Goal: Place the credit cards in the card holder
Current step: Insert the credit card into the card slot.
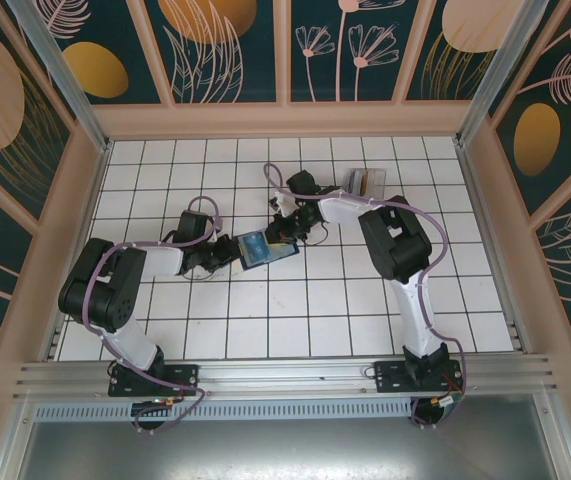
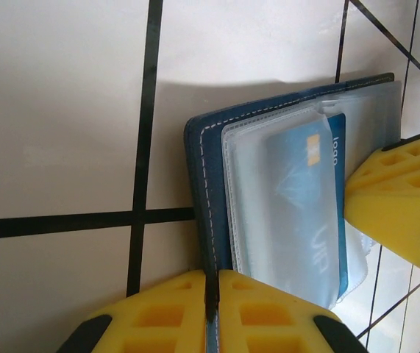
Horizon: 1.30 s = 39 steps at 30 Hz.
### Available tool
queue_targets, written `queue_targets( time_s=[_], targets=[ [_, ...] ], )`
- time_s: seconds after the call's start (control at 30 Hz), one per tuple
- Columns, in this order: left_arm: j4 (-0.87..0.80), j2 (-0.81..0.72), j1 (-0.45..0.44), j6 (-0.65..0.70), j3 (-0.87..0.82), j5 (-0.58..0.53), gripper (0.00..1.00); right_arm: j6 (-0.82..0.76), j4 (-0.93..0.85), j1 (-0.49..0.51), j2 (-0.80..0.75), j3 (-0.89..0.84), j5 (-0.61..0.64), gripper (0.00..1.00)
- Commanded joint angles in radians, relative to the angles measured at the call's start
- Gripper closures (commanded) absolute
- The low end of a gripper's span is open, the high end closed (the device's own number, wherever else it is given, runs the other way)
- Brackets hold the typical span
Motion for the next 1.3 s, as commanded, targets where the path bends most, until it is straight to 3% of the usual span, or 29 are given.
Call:
queue_targets(
  time_s=[0.0, 0.13, 0.77, 0.93, 1.27],
  targets=[
    [-0.025, 0.0, -0.007, 0.028, 0.013, -0.008, 0.88, -0.016, -0.037, 0.008, -0.021, 0.021, 0.033, 0.92],
    [-0.036, -0.001, -0.008, 0.032, 0.023, -0.007, 0.88, -0.008, -0.028, 0.02, -0.021, 0.017, 0.014, 0.97],
    [-0.051, -0.015, -0.008, 0.056, 0.024, -0.038, 0.88, -0.012, -0.002, 0.055, 0.0, 0.032, -0.065, 1.0],
    [-0.053, -0.021, -0.005, 0.058, 0.024, -0.037, 0.88, 0.0, 0.012, 0.049, -0.065, 0.006, 0.018, 0.8],
    [-0.046, -0.05, 0.009, 0.055, -0.001, -0.041, 0.85, 0.016, -0.009, 0.053, -0.085, 0.001, 0.082, 0.73]
  ],
)
